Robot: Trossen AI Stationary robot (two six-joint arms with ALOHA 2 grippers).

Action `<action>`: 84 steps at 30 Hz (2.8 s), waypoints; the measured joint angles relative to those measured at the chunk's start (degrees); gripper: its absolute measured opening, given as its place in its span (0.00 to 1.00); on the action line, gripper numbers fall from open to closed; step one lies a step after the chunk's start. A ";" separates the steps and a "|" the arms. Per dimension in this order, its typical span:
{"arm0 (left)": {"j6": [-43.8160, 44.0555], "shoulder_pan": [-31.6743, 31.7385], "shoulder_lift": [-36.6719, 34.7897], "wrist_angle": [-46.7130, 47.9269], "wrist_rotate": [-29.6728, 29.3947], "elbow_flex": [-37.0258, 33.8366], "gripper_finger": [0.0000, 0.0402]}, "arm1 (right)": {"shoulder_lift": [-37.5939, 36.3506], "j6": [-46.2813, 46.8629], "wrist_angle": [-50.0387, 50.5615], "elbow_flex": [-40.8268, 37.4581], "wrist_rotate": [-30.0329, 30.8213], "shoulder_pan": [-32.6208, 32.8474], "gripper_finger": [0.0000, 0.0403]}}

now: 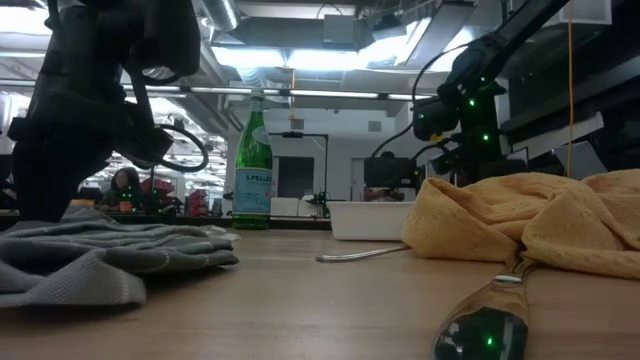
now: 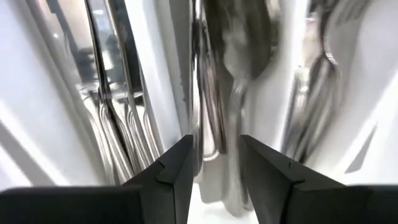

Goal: Sort silverware
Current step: Put the silver knife into the cutlery tray

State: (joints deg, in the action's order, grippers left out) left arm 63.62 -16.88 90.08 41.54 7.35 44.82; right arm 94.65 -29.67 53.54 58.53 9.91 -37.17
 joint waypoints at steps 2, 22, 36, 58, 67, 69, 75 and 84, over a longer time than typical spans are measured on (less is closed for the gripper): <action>-0.01 0.00 -0.80 -0.48 -0.04 -0.14 0.06 | 0.00 0.00 2.04 1.60 -0.02 0.00 0.33; 12.05 1.66 -11.15 -14.81 -3.65 -0.13 0.04 | 0.00 10.66 5.31 16.85 -19.57 0.02 0.33; 18.78 11.30 -11.18 -38.41 -29.97 -0.11 0.06 | 0.00 22.62 2.84 17.33 -48.22 2.49 0.33; 19.99 17.79 -7.23 -53.54 -38.71 -0.04 0.08 | 0.02 34.00 -30.73 17.30 -27.70 22.09 0.33; 17.98 17.79 -7.23 -58.58 -39.87 -0.04 0.08 | 0.13 35.78 -32.87 17.26 -24.64 23.30 0.33; 17.35 17.79 -7.23 -59.44 -39.87 -0.04 0.08 | 0.13 35.86 -32.83 17.26 -23.89 23.34 0.33; 17.24 17.79 -7.23 -60.99 -40.24 -0.04 0.08 | 0.13 35.87 -32.87 17.26 -24.74 23.34 0.33; 17.10 17.79 -7.18 -64.68 -40.65 -0.04 0.08 | 0.15 35.87 -32.87 17.26 -27.37 23.34 0.33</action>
State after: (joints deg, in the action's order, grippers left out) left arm 80.72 0.91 82.89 -23.13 -33.30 44.77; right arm 94.80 6.20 20.66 75.79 -17.46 -13.82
